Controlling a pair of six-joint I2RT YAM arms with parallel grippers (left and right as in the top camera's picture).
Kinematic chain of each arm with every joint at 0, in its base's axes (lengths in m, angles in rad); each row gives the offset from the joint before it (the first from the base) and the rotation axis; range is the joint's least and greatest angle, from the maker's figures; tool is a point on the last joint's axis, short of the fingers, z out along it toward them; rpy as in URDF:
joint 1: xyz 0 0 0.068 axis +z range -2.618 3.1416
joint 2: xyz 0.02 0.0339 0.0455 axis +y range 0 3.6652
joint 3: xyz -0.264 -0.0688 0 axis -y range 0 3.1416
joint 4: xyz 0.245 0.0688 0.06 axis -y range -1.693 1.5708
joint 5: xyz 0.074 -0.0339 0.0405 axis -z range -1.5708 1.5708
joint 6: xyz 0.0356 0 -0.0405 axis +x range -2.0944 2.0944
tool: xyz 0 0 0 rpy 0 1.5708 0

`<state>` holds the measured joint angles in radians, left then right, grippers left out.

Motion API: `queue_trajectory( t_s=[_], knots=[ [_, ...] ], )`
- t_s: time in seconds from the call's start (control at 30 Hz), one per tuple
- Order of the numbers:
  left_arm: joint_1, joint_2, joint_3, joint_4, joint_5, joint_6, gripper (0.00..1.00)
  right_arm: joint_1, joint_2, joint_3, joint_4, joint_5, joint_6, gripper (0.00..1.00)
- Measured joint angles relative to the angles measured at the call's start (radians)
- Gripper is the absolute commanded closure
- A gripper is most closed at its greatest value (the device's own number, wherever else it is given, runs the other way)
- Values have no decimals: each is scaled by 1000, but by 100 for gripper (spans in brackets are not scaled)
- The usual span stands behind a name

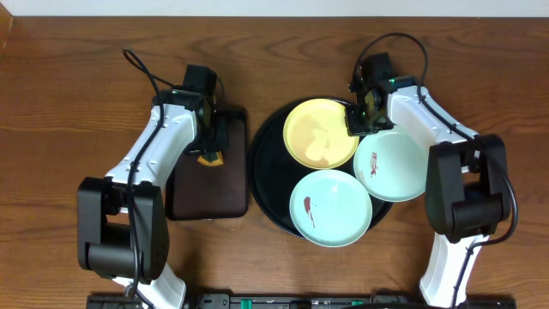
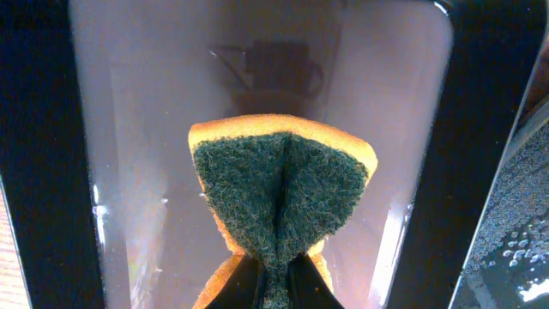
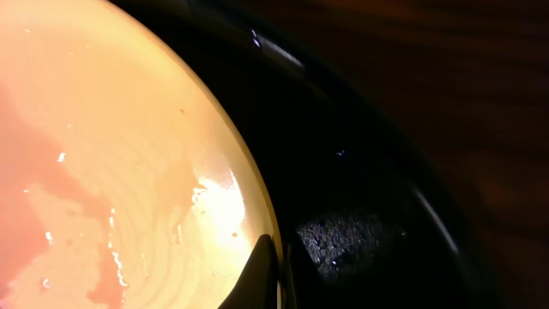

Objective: Clean dirty plates on tray and stack at the side
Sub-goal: 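Lift the yellow plate with the right gripper and set it right of the tray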

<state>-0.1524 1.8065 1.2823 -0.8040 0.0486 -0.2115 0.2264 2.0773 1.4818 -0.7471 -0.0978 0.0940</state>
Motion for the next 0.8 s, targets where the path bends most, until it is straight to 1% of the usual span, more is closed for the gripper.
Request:
queue_trajectory(
  t_s=[0.13, 0.3, 0.43, 0.6, 0.8],
  knots=[
    [0, 0, 0, 0, 0, 0, 92, 0, -74, 7, -2, 3, -28, 99],
    [0, 0, 0, 1, -2, 0, 92, 1, -227, 26, -24, 38, -61, 99],
    [0, 0, 0, 1, -3, 0, 92, 29, -312, 32, -45, 126, -69, 99],
    [0, 0, 0, 1, -3, 0, 92, 142, -383, 32, -57, 338, -81, 99],
    [0, 0, 0, 1, -3, 0, 92, 372, -440, 32, -65, 701, -74, 99]
  ],
)
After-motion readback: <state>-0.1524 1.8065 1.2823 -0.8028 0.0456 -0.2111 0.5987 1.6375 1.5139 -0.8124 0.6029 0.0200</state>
